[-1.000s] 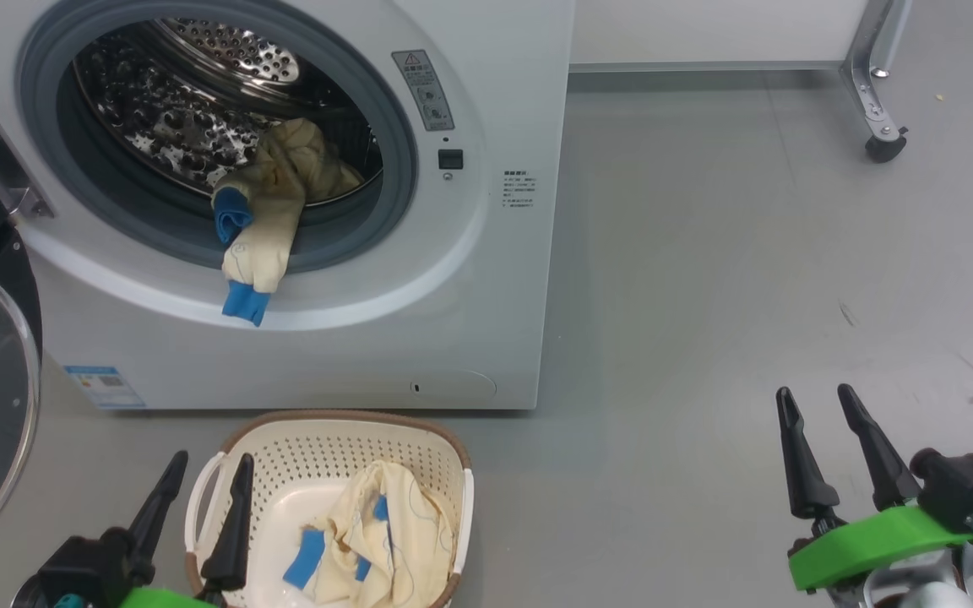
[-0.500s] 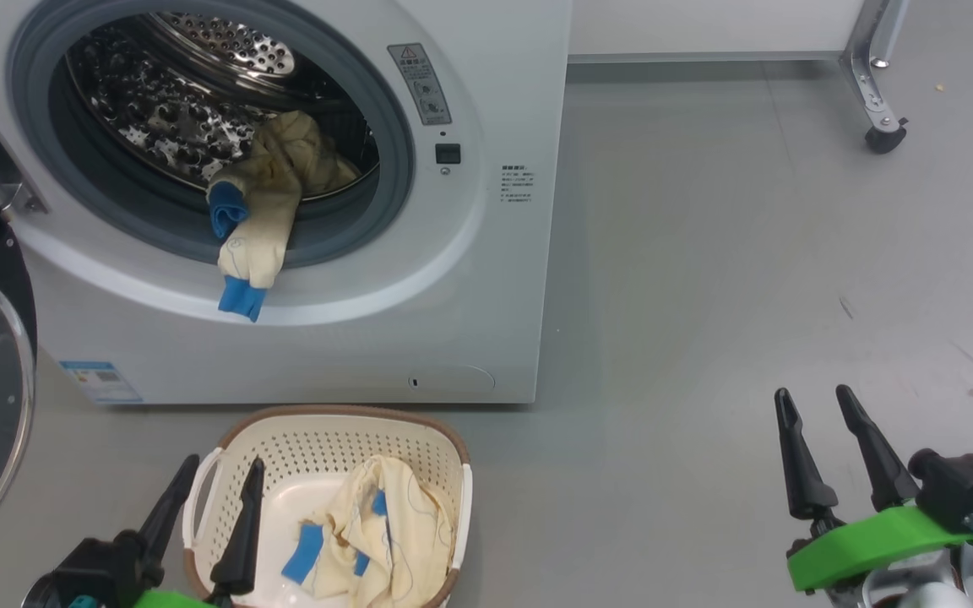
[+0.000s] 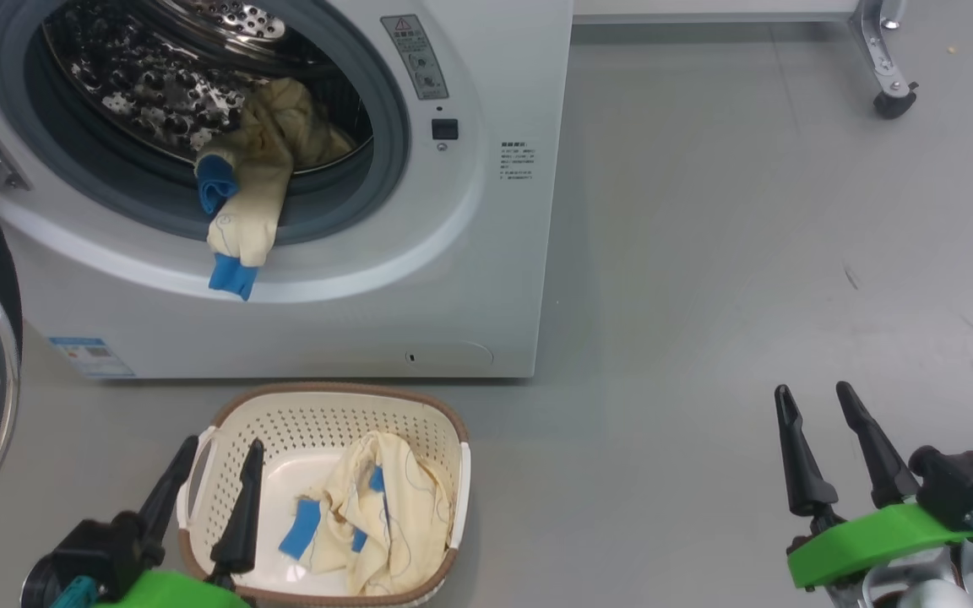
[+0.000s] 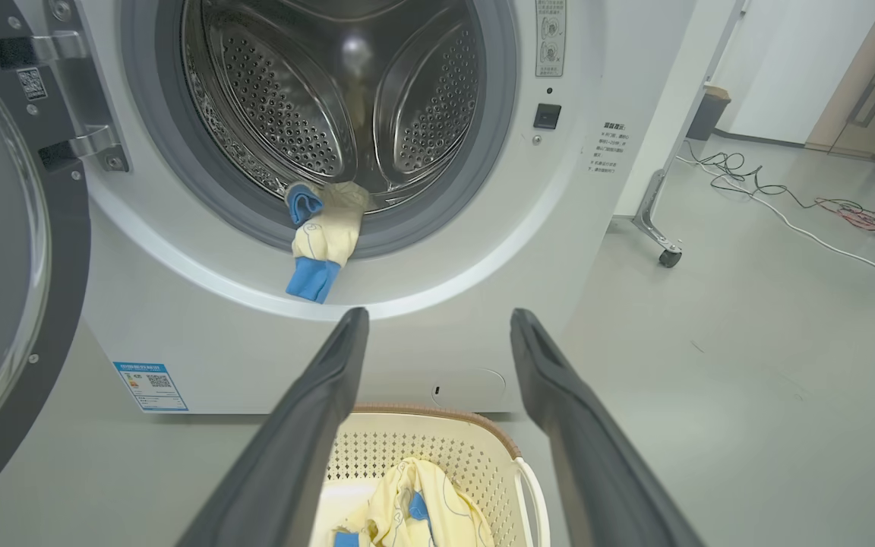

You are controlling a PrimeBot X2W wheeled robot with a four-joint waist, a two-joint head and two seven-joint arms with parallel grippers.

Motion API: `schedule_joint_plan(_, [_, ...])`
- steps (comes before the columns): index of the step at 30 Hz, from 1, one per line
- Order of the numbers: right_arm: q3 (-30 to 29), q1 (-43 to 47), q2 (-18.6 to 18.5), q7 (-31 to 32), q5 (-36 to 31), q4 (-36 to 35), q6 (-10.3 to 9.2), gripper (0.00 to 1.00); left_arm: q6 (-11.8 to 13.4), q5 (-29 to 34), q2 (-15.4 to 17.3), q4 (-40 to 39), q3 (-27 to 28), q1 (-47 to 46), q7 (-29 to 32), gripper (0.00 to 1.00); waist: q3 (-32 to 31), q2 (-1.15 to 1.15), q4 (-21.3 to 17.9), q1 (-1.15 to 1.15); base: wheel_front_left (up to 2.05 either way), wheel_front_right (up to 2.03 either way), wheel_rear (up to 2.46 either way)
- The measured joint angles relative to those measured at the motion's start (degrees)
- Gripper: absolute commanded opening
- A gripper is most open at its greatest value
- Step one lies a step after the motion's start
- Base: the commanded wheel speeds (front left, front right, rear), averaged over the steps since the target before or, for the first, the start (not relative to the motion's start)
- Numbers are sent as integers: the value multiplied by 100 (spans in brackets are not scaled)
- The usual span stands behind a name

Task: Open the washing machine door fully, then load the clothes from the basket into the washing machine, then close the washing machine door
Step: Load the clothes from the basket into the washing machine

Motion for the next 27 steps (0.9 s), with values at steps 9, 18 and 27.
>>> schedule_joint_plan(9, [-1, -230, -1, 0, -54, -40, 0, 100, -89, -4, -5, 293, 65, -634, 0, 100, 511, 0, -53, 0, 0, 0, 0])
schedule_joint_plan(18, [34, -700, -30, 0, -156, -115, 0, 100, -93, -257, -19, 1015, 198, -1912, 190, 100, 1309, 0, -136, 1, 0, 0, 0])
schedule_joint_plan(27, [49, -1124, -48, 0, -253, -252, 0, 100, -172, -673, -24, 1868, 326, -3188, 499, 100, 2169, 0, -268, 2, 0, 0, 0])
